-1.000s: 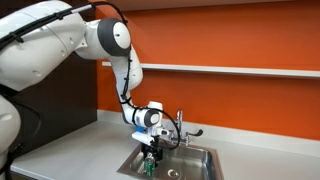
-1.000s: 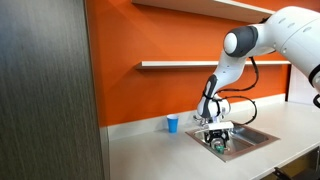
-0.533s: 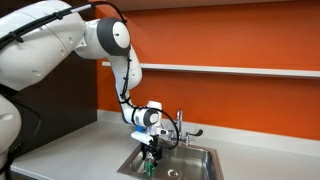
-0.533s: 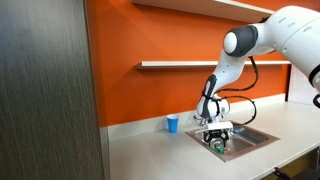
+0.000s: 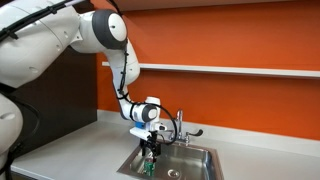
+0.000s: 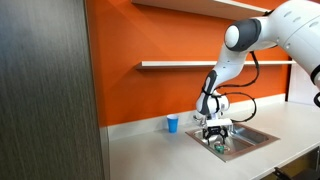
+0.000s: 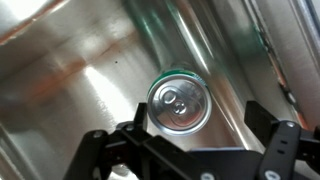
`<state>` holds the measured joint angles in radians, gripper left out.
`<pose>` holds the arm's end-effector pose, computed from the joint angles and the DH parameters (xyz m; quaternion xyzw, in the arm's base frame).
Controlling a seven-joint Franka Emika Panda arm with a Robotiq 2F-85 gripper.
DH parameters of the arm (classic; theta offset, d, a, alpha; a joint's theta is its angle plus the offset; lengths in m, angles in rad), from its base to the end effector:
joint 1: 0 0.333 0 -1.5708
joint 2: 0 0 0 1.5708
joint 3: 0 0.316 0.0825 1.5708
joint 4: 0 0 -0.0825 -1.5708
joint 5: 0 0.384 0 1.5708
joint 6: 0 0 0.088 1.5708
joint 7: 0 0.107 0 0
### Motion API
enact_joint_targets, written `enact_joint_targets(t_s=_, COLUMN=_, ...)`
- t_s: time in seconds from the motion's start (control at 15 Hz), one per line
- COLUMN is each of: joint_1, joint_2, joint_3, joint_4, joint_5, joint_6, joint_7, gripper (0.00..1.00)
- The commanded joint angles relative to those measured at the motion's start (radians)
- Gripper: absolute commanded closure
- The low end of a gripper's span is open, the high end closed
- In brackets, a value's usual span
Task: Put the can in the sink
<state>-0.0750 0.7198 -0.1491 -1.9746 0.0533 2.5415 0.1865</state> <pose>0.5680 -0.1327 0.0910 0.9741 -0.2114 -0.0724 0.0355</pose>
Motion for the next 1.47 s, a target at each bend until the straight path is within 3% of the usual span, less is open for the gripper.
enact_joint_targets(t_s=0.0, joint_1=0.02, joint_2=-0.07, joint_3=-0.019, joint_4=-0.049, joint_5=-0.006, joint_6=-0.019, joint_7=0.039, gripper=0.0)
enact_joint_targets(t_s=1.0, joint_1=0.059, joint_2=-0.215, joint_3=-0.063, joint_4=-0.107, joint_5=-0.044, joint_6=-0.027, joint_7=0.097, gripper=0.0)
enact_joint_targets(t_s=1.4, joint_1=0.065, joint_2=-0.285, joint_3=-0.048, joint_4=-0.152, joint_5=-0.093, joint_6=-0.05, joint_7=0.046, gripper=0.0)
